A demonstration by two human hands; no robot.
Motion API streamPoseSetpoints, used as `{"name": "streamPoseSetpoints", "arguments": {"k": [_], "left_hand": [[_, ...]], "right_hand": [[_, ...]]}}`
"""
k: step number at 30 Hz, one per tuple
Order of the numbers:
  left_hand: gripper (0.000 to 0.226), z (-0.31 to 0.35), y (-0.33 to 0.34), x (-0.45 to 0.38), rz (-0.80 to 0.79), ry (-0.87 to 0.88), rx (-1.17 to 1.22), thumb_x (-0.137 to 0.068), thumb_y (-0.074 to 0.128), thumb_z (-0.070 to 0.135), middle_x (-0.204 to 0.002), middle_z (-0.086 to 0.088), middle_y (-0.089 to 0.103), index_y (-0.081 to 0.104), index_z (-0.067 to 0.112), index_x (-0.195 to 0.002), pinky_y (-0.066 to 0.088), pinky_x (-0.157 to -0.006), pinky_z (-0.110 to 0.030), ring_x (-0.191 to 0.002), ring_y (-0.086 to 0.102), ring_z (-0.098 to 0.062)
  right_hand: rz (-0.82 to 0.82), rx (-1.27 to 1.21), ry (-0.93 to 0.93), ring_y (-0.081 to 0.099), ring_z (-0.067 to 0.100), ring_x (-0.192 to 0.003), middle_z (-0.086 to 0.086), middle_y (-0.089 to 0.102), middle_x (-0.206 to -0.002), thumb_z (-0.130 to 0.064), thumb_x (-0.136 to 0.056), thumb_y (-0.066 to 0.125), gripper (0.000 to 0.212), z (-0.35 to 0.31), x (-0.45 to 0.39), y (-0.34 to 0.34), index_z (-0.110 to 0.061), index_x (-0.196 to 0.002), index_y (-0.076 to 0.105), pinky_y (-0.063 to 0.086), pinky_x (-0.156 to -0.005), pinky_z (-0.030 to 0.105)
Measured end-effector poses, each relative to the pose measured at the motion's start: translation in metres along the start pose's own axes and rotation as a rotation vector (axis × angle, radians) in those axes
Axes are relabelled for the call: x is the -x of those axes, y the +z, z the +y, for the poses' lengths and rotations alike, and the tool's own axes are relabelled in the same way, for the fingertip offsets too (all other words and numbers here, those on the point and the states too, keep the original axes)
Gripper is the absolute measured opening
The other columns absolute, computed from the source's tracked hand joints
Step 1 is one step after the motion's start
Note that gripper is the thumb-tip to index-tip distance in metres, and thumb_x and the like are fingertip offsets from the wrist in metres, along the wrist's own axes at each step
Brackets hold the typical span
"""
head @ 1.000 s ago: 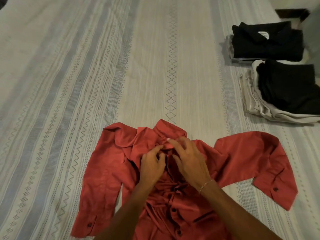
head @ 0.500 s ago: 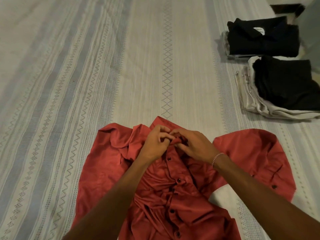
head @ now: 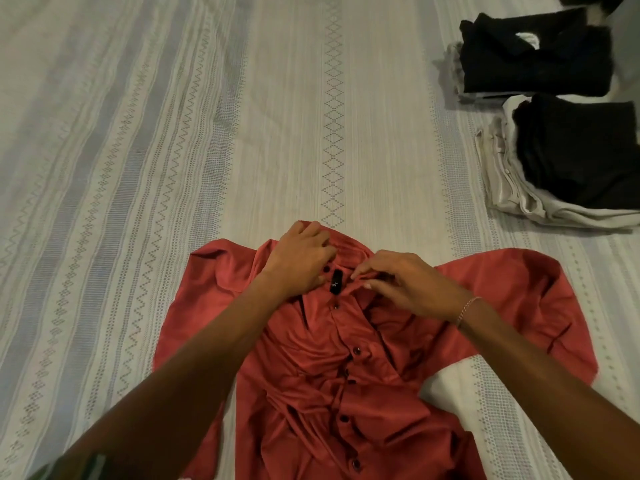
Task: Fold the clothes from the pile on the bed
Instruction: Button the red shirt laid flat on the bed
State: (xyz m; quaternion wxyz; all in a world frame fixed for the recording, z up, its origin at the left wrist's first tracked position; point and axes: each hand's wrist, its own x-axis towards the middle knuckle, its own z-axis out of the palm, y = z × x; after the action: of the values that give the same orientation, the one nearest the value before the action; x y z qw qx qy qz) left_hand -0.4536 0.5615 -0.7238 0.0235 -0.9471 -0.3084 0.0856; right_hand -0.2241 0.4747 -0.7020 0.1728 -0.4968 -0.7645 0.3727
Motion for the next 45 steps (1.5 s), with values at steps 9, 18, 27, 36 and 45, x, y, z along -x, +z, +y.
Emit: {"name": "streamPoseSetpoints", "arguments": {"k": [9, 18, 27, 36, 45], "left_hand": [[0.018, -0.012, -0.012, -0.007, -0.094, -0.158, 0.224, -0.084, 0.071, 0.041, -0.097, 0.005, 0.065, 0.069, 0.025, -0.092, 0.035, -0.076, -0.031, -0.101, 0.054, -0.021], [0.014, -0.032, -0.044, 0.004, -0.222, -0.447, 1.312, -0.075, 0.081, -0.003, -0.08, -0.022, 0.073, 0.074, -0.002, -0.087, 0.058, -0.071, -0.035, -0.066, 0.069, -0.022], [0.023, -0.038, -0.043, 0.02, -0.307, -0.41, 1.642, -0.084, 0.075, -0.001, -0.101, -0.024, 0.074, 0.072, -0.008, -0.105, 0.058, -0.088, -0.033, -0.086, 0.071, -0.024], [0.009, -0.028, -0.046, 0.025, -0.188, -0.474, 1.721, -0.092, 0.071, 0.008, -0.073, -0.003, 0.071, 0.068, -0.001, -0.091, 0.051, -0.065, -0.017, -0.066, 0.065, -0.009], [0.02, -0.025, -0.042, 0.03, -0.172, -0.434, 1.778, -0.093, 0.068, 0.008, -0.083, -0.007, 0.071, 0.066, -0.012, -0.097, 0.051, -0.076, -0.022, -0.078, 0.066, -0.012]], "right_hand": [[0.187, 0.117, 0.022, 0.044, 0.003, -0.079, -0.022, 0.062, -0.085, -0.049, -0.085, 0.073, 0.019, -0.016, -0.031, 0.015, -0.039, -0.101, 0.072, 0.038, -0.076, 0.028], [0.286, -0.119, 0.064, 0.05, 0.007, -0.083, -0.017, 0.069, -0.085, -0.031, -0.081, 0.083, 0.014, -0.031, -0.041, 0.01, -0.038, -0.089, 0.073, 0.038, -0.071, 0.02], [0.3, -0.119, 0.217, 0.053, 0.005, -0.084, -0.023, 0.068, -0.082, -0.032, -0.079, 0.083, 0.017, -0.029, -0.043, 0.008, -0.041, -0.09, 0.072, 0.038, -0.069, 0.021], [0.351, -0.023, -0.005, 0.049, 0.015, -0.103, -0.013, 0.061, -0.107, -0.037, -0.081, 0.076, 0.014, -0.038, -0.038, 0.007, -0.033, -0.094, 0.077, 0.042, -0.086, 0.022], [0.347, 0.286, -0.045, 0.058, 0.013, -0.08, -0.015, 0.069, -0.081, -0.043, -0.078, 0.07, 0.012, -0.05, -0.044, -0.006, -0.035, -0.084, 0.077, 0.041, -0.076, 0.037]]}}
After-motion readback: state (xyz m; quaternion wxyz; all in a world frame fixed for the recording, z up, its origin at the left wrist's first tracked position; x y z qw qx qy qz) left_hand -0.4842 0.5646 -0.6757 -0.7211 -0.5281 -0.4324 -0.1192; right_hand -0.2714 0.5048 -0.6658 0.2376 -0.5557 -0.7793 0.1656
